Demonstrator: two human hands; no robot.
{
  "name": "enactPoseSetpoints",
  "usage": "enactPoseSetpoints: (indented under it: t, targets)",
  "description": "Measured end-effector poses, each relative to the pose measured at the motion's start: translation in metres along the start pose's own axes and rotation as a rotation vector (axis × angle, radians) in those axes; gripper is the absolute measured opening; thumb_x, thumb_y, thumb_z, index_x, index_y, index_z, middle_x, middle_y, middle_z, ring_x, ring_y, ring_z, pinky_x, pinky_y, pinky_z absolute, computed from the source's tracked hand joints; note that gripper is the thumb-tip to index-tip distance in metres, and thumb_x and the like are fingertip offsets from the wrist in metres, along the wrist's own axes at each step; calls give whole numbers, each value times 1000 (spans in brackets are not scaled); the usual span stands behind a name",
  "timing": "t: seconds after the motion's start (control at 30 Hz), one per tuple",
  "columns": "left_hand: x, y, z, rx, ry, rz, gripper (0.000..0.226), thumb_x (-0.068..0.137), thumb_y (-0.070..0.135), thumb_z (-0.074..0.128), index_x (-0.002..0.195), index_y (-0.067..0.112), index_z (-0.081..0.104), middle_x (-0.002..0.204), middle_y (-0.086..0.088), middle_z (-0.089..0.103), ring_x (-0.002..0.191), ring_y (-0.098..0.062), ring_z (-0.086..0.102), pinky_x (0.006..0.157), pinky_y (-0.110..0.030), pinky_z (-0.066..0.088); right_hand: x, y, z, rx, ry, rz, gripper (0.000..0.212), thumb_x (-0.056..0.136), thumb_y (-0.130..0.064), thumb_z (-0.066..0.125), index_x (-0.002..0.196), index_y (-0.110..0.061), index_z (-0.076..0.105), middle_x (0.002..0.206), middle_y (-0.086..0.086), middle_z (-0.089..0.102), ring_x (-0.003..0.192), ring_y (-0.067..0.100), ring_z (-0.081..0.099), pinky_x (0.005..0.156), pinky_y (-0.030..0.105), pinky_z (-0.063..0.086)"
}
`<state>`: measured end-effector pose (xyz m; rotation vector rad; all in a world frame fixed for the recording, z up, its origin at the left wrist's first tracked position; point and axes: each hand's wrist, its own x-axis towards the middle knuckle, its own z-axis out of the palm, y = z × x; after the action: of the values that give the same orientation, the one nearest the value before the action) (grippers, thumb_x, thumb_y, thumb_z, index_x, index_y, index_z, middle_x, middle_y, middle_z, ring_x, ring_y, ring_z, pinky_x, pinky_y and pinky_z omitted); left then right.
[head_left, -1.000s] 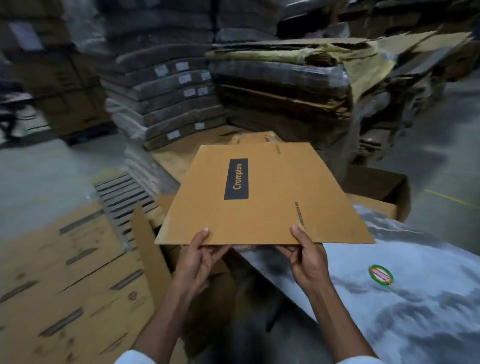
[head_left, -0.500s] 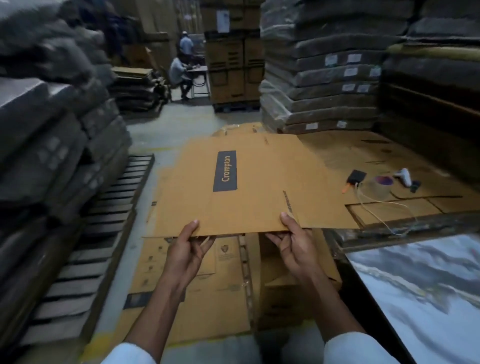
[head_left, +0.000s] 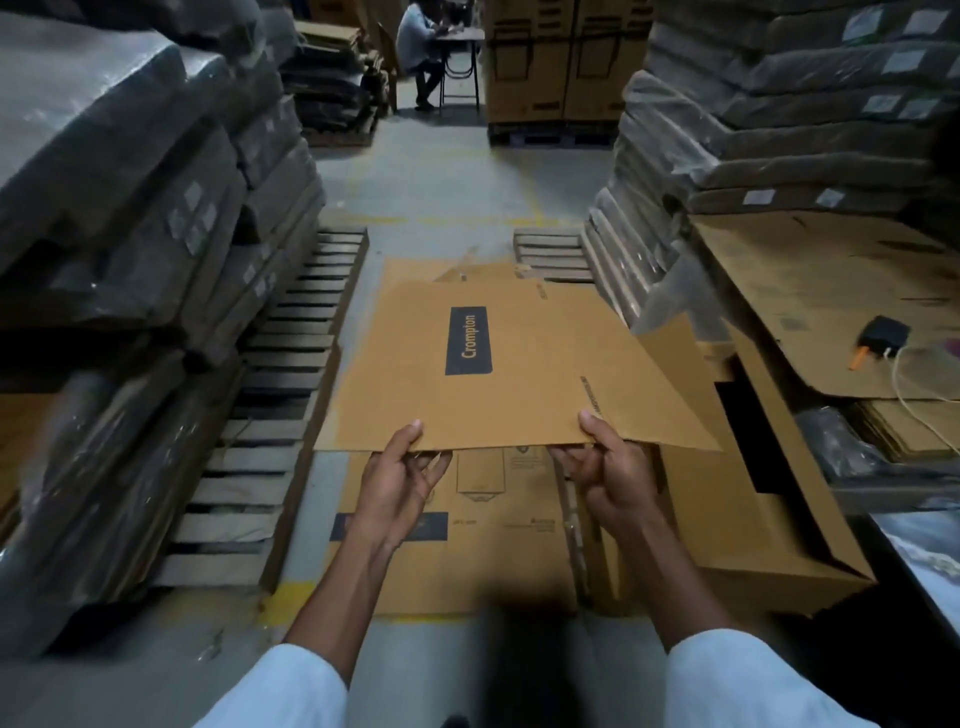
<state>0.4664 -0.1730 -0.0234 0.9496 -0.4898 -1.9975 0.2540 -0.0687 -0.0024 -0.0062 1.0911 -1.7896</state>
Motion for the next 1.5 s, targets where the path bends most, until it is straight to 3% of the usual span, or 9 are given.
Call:
enactPoseSetpoints:
  t: [0.17,0.3,0.4,0.53,0.77,1.07,1.23,1.3,1.5]
  targets:
    - [33,-8,-37,-21,92,-75,3,97,11,61,95,11,63,91,-10,71,87,-23,70,77,-34,61,28,32,-2,-33,40,65,32,95,-3,60,124,-15,63,113,15,75,104,33,72,83,47,60]
    - [71,-25,-60,-38,165,-129,4,98,10,59,94,12,60,75,-6,70,66,-16,69,79,-34,63,74,59,-11,-47,124,163,27,94,1,61,116,-14,65,107,16,75,104,35,70,95,53,55]
    - [120,-41,-85,-38,195,-177,4,96,11,62,100,13,62,98,-11,71,87,-21,67,73,-33,61,128,88,-29,-31,183,221,41,87,0,67,128,-7,63,121,19,71,113,37,67,95,52,56]
    - [200,-75,-122,-35,233,-195,6,95,11,65,100,13,64,106,-12,67,90,-21,64,76,-34,61,214,141,-60,2,235,249,55,87,3,67,140,-8,57,127,18,69,115,38,67,76,45,62]
    - [312,-192,-232,74,283,-209,19,96,12,61,112,4,67,115,-10,75,103,-21,73,101,-44,49,343,270,-176,16,275,297,60,80,-4,69,138,-13,59,127,12,71,113,31,69,82,48,62]
    - [411,-380,-428,208,653,-277,35,90,9,73,116,-10,60,104,-15,71,95,-21,70,80,-32,61,444,475,-346,-108,489,492,48,91,1,68,137,-7,56,124,14,69,107,28,65,60,37,63]
    - [421,-428,-484,227,695,-339,13,92,4,70,99,-6,66,95,-12,73,85,-21,71,72,-30,62,455,547,-409,-103,571,592,47,93,5,64,138,-7,54,128,16,64,105,33,62,71,44,63]
    - [419,-435,-493,227,710,-356,8,93,2,67,96,-4,64,96,-13,72,88,-23,70,79,-34,60,455,558,-418,-106,576,597,43,94,4,63,135,-8,55,129,17,64,101,33,64,70,47,63]
    - [395,-436,-497,326,674,-605,20,102,22,57,117,9,58,113,-15,64,106,-38,67,90,-45,54,428,548,-423,-282,472,823,31,105,-24,55,129,-6,48,120,23,63,106,38,64,82,53,56]
